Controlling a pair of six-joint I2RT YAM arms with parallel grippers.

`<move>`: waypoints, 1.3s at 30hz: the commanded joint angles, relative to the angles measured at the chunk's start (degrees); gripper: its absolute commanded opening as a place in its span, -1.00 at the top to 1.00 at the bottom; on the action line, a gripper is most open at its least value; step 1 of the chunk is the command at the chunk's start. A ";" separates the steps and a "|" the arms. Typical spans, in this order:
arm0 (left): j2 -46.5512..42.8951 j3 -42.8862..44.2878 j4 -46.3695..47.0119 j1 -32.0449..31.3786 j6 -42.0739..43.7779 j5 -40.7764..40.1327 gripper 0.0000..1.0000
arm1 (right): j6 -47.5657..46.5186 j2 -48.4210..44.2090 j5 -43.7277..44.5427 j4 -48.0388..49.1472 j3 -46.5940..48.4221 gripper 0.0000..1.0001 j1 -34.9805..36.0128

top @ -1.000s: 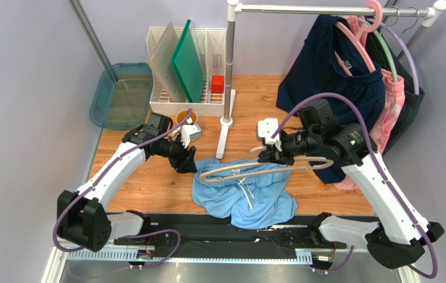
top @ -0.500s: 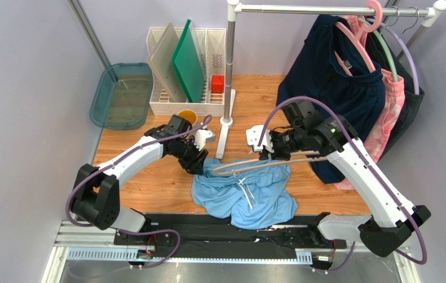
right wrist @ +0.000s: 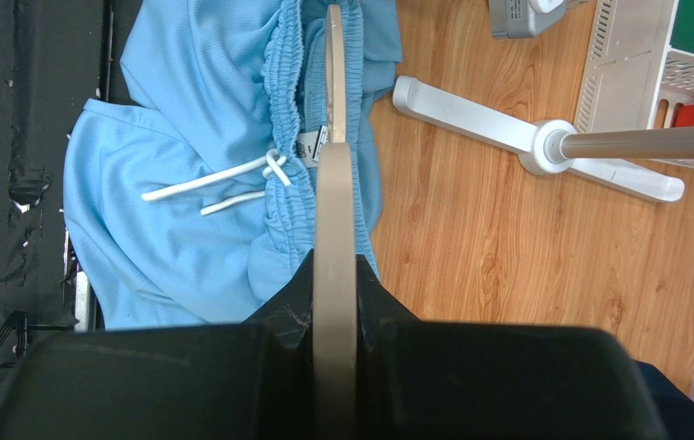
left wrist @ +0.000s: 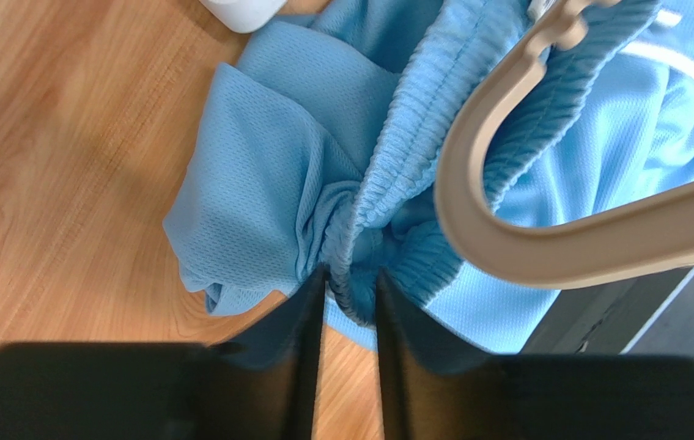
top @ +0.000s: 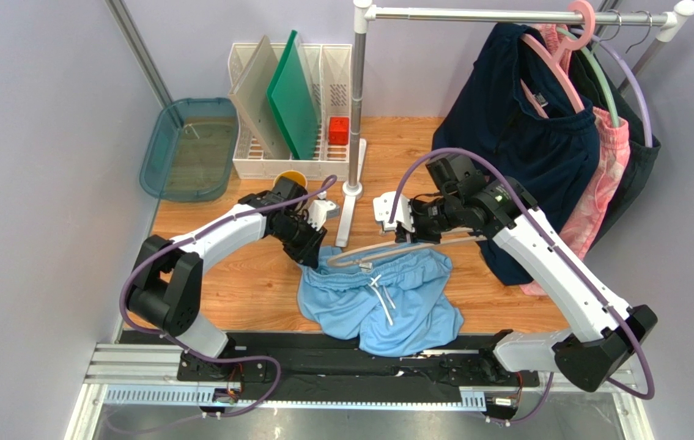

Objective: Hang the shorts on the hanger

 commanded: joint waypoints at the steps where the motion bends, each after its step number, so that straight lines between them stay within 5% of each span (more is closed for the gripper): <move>1: -0.99 3.50 -1.09 -0.33 -0.65 0.47 0.60 | 0.88 1.43 -2.61 2.98 0.71 1.00 0.11; 5: -2.57 4.91 -3.11 -0.42 -1.18 1.87 0.99 | 2.90 2.49 -5.50 2.45 1.59 1.00 0.11; 20: -10.04 7.28 -6.19 -1.65 -2.85 4.60 1.00 | 12.65 9.43 -5.69 3.06 5.20 1.00 1.34; 39: -7.40 13.70 -7.67 -2.44 -6.11 10.66 1.00 | 26.29 6.88 -11.66 24.76 -4.02 1.00 3.98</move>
